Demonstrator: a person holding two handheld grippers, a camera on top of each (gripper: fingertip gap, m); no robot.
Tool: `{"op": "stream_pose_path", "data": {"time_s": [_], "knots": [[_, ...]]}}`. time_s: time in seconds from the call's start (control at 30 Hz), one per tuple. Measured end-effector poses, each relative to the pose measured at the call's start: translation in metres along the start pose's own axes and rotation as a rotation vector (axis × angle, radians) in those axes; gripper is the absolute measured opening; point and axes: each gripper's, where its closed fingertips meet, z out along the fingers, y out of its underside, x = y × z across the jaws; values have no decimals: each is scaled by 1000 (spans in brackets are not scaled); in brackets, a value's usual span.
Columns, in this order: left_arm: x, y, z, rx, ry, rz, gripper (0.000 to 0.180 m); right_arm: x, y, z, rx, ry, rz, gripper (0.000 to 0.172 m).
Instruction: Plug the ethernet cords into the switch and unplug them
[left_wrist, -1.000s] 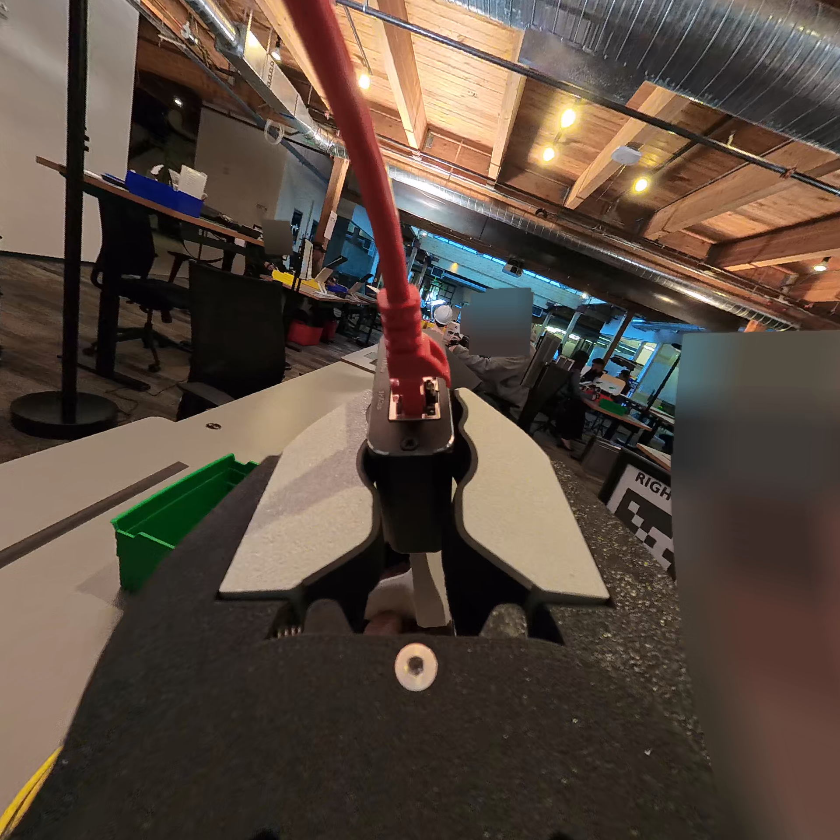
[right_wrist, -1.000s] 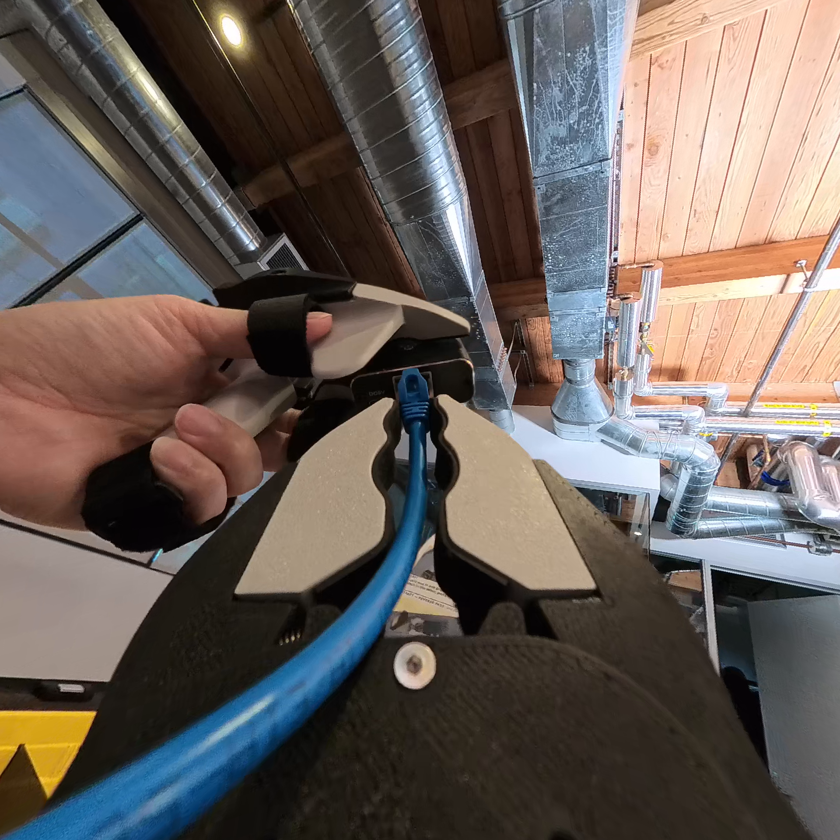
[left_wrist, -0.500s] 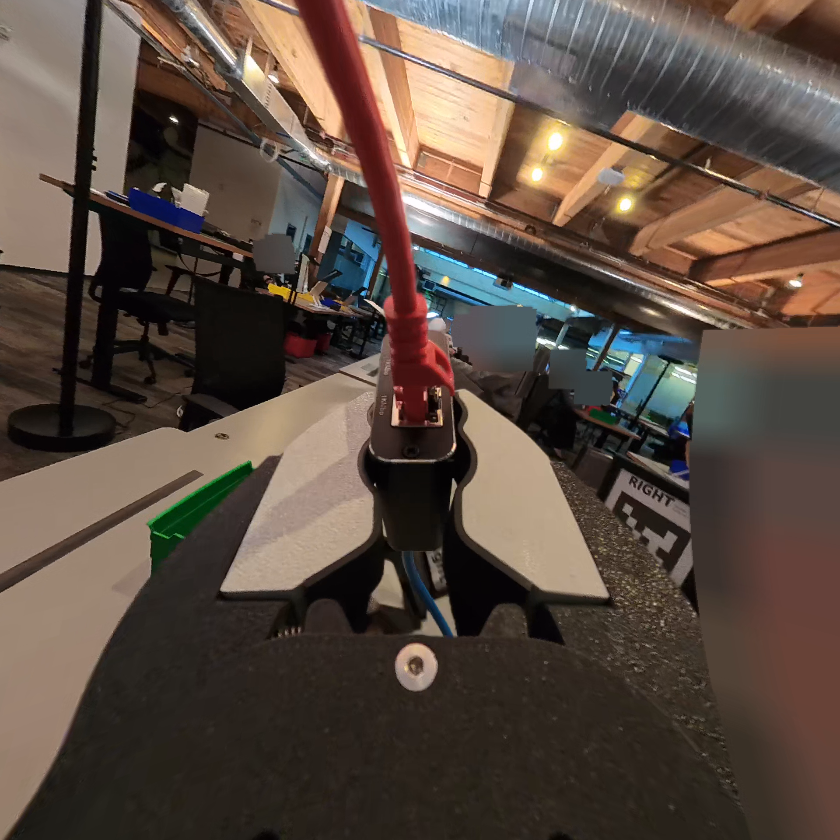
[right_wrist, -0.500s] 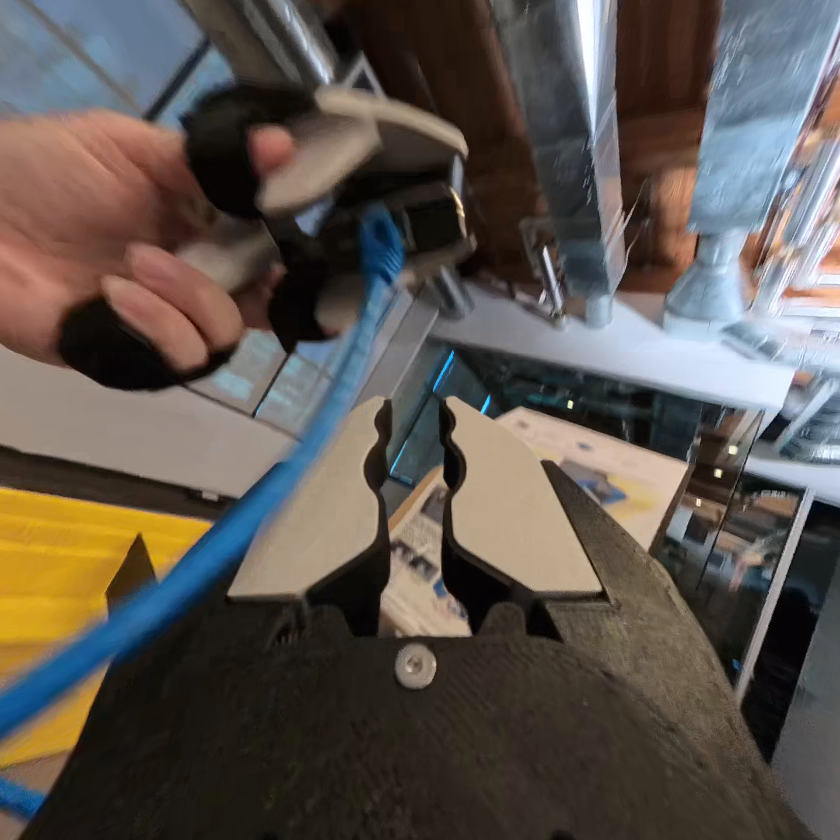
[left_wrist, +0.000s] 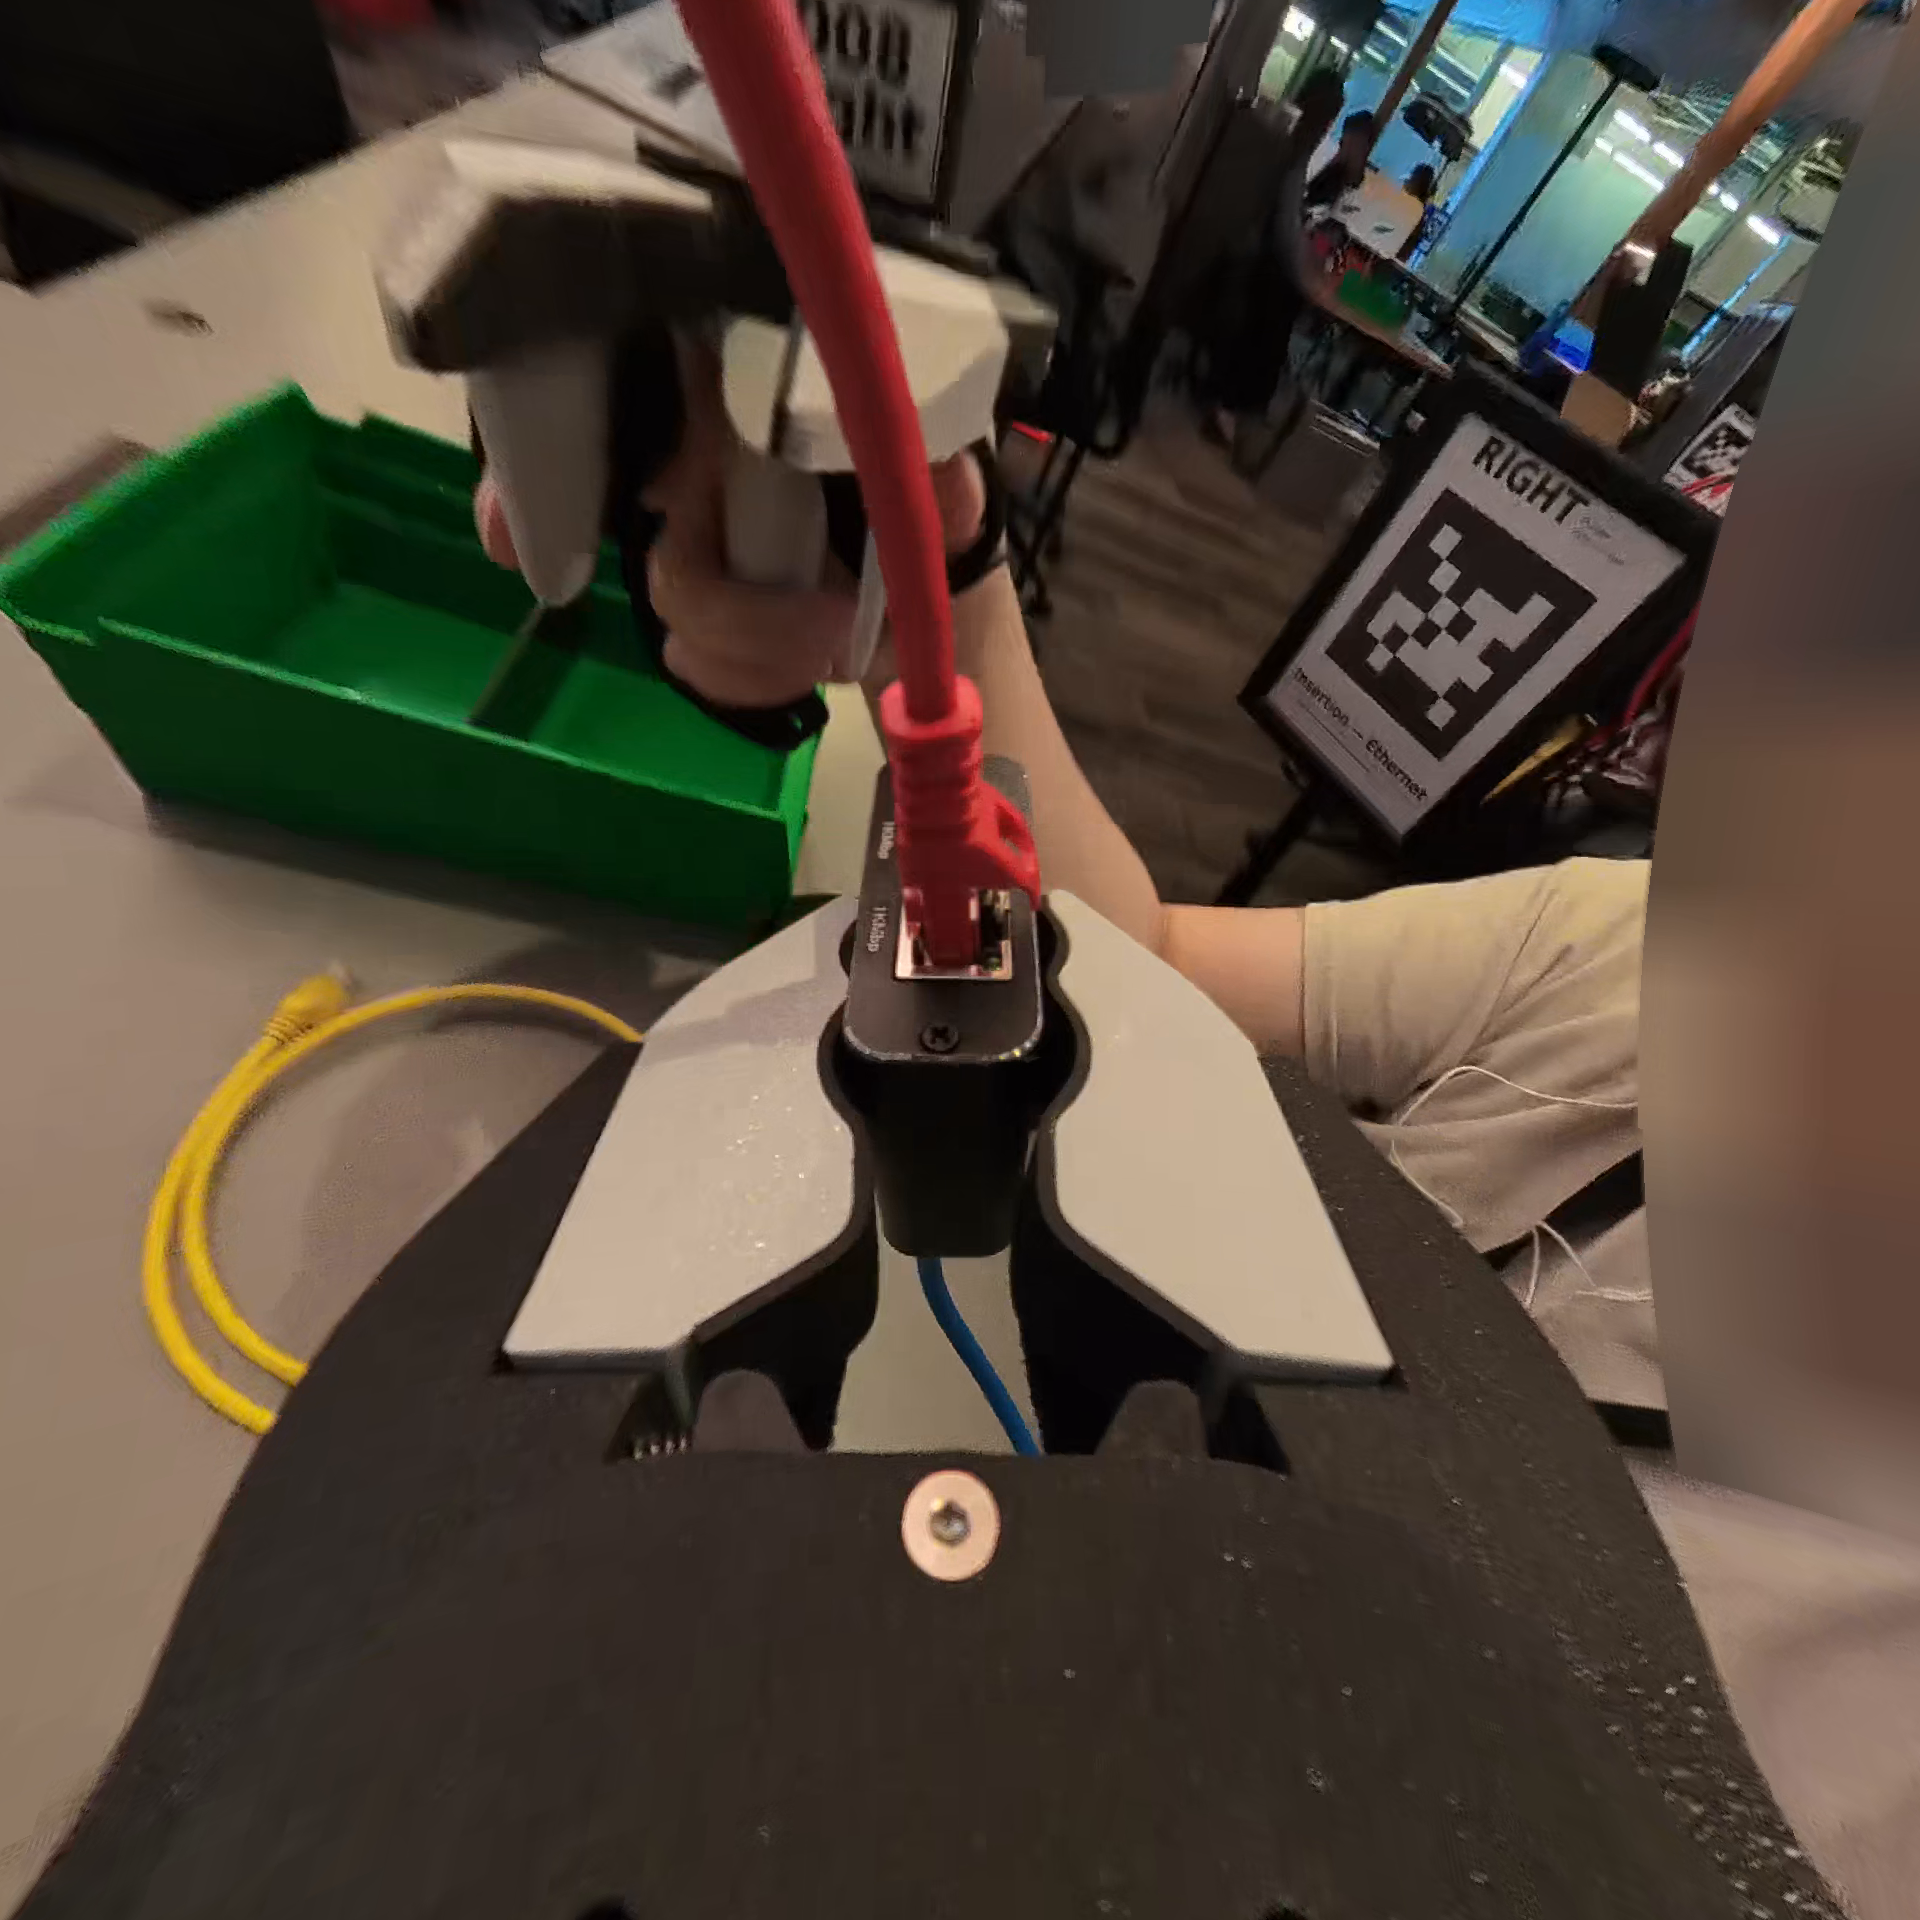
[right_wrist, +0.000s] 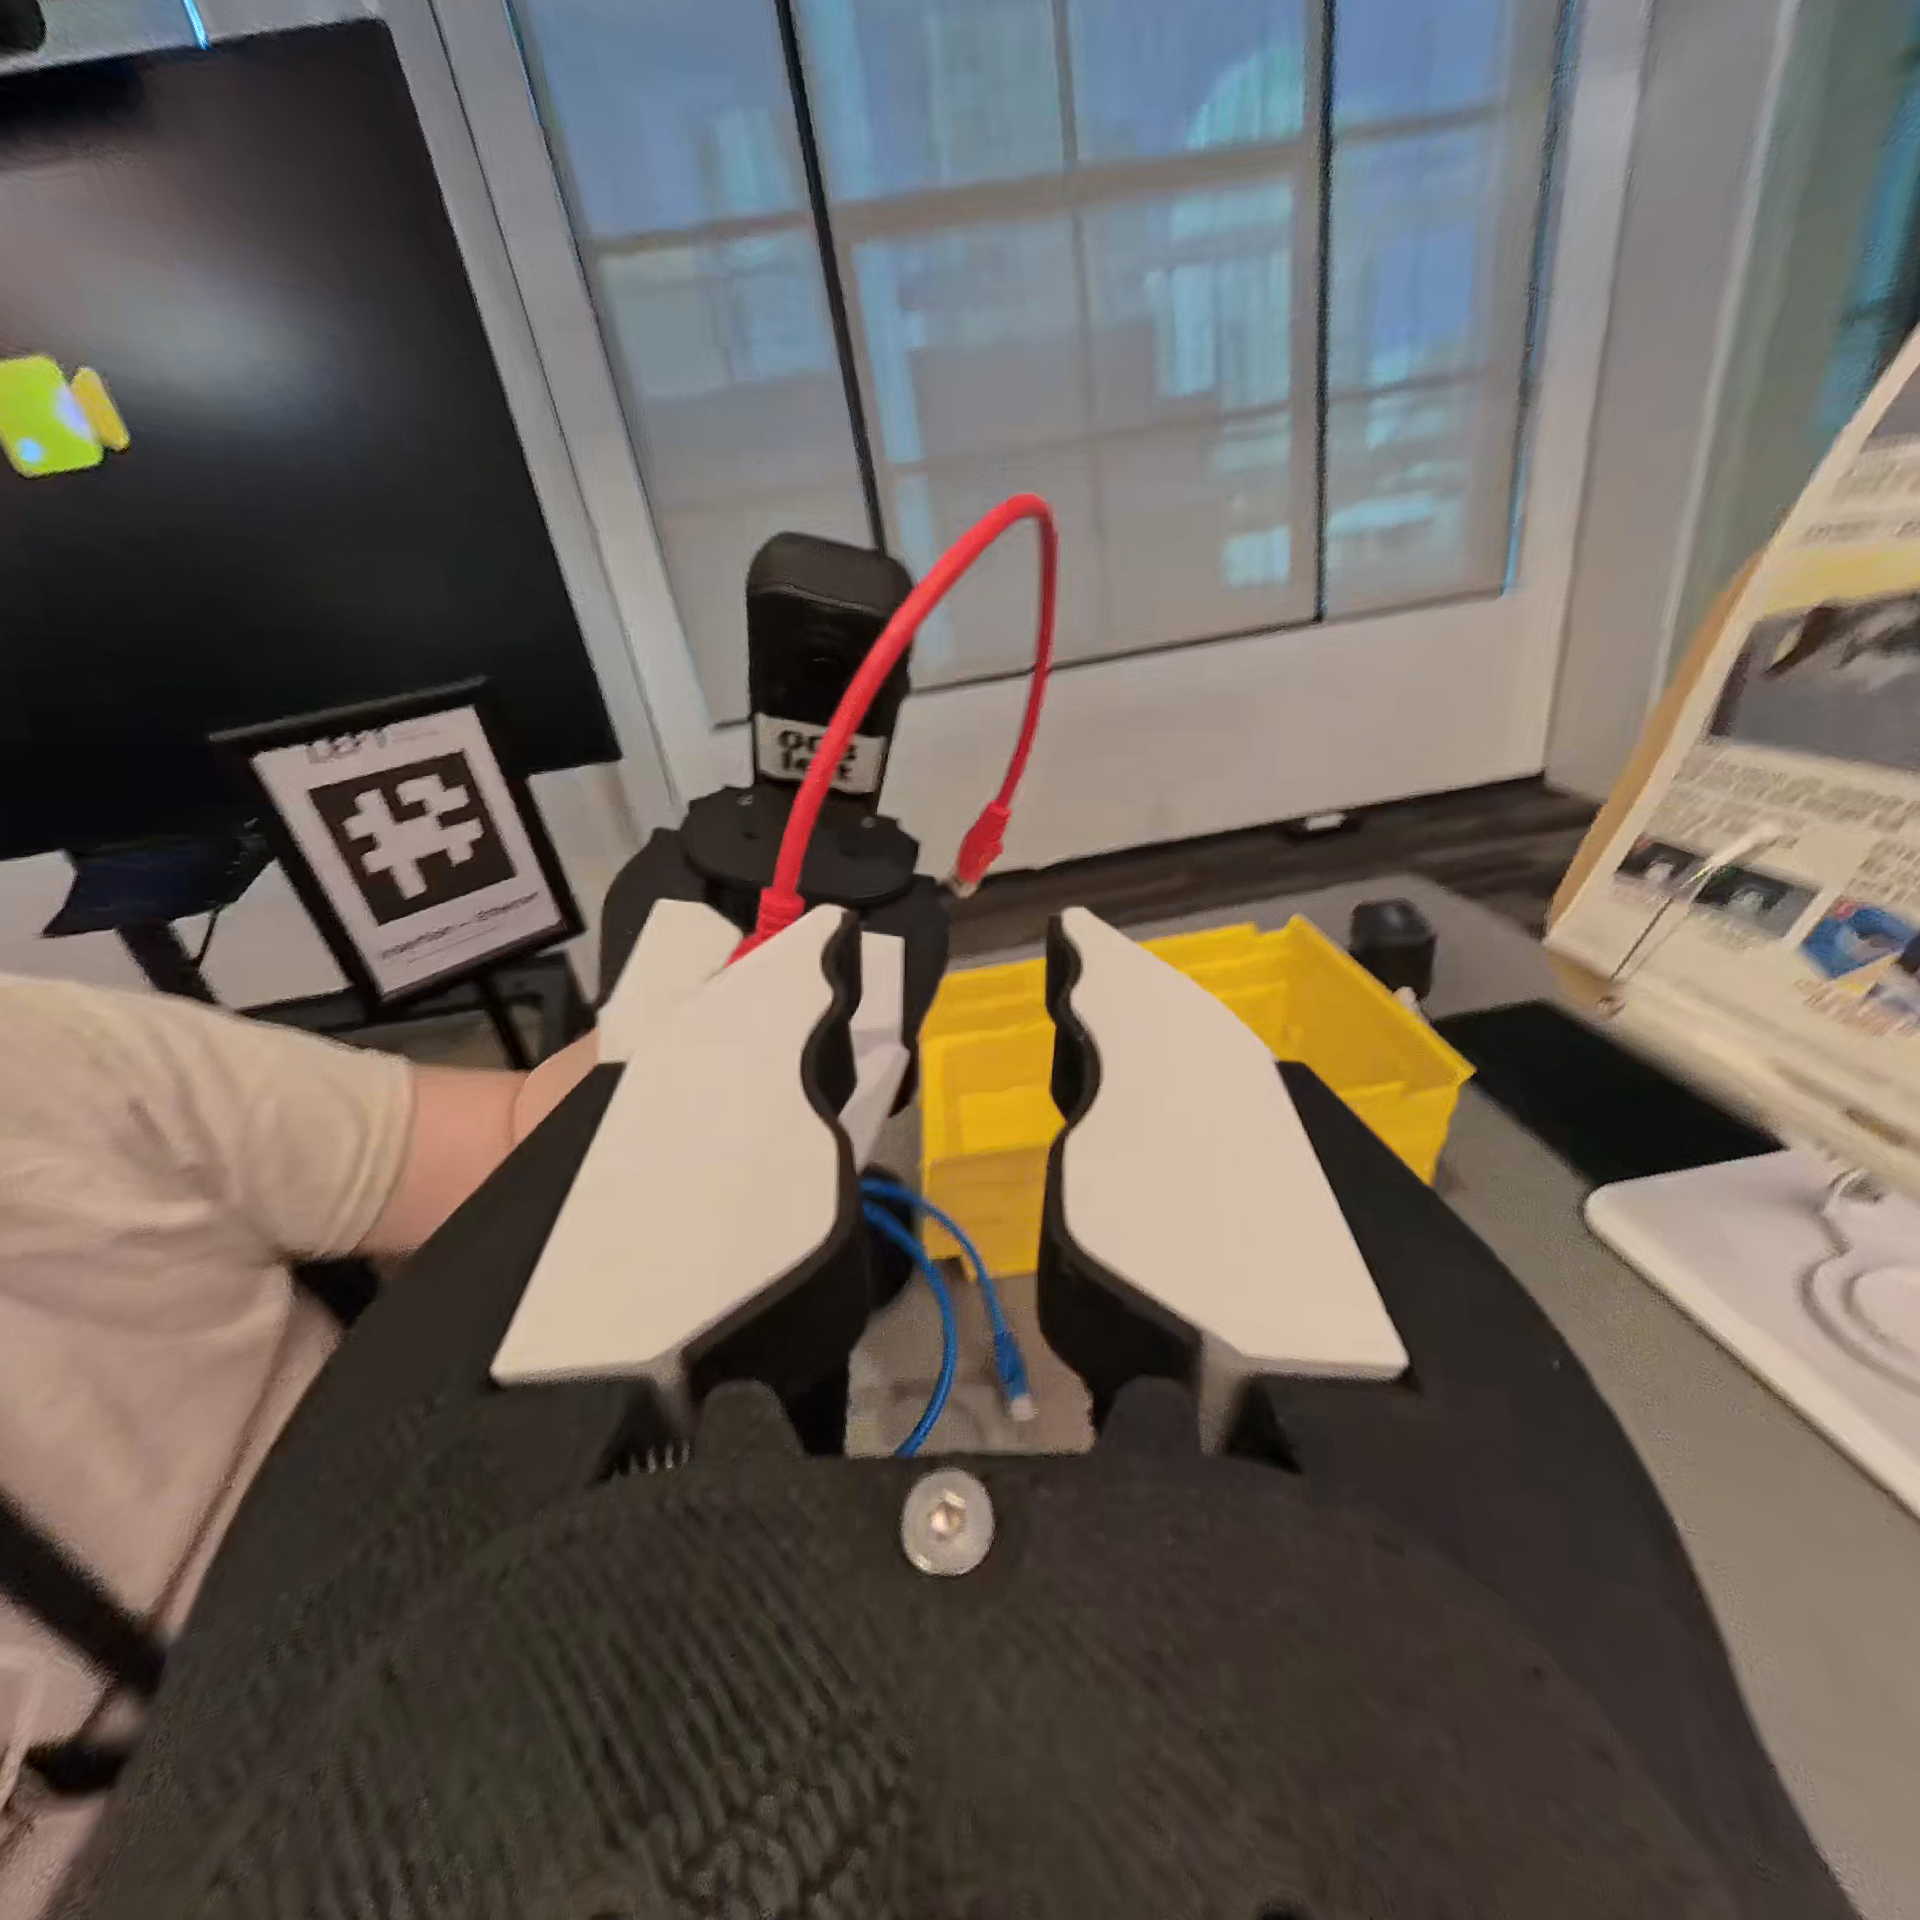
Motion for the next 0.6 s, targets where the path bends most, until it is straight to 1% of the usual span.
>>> {"op": "stream_pose_path", "data": {"time_s": [0.1,0.23,0.27,0.33,0.37,0.43,0.5,0.53,0.57,0.6], "knots": [[-9,27,15,-102,9,-51,27,-3,15,2,-73,-52,83,36],[-25,51,21,-189,-20,-67,26,6,44,15,-202,-32,153,36],[-27,55,21,-204,-14,-82,27,7,48,18,-217,-46,179,32],[-35,61,21,-210,-24,-105,26,7,55,22,-233,-98,231,16],[-39,66,20,-228,-26,-123,26,7,61,25,-250,-115,251,17],[-47,72,20,-232,-25,-164,27,10,72,28,-285,-133,289,28],[-55,79,20,-246,-39,-193,27,20,80,33,-285,-114,332,29],[-59,83,20,-257,-54,-198,27,24,83,36,-287,-106,340,25],[-63,87,20,-268,-62,-204,27,24,87,38,-301,-134,329,8],[-66,91,21,-279,-64,-219,26,24,91,40,-308,-151,333,7]]}}
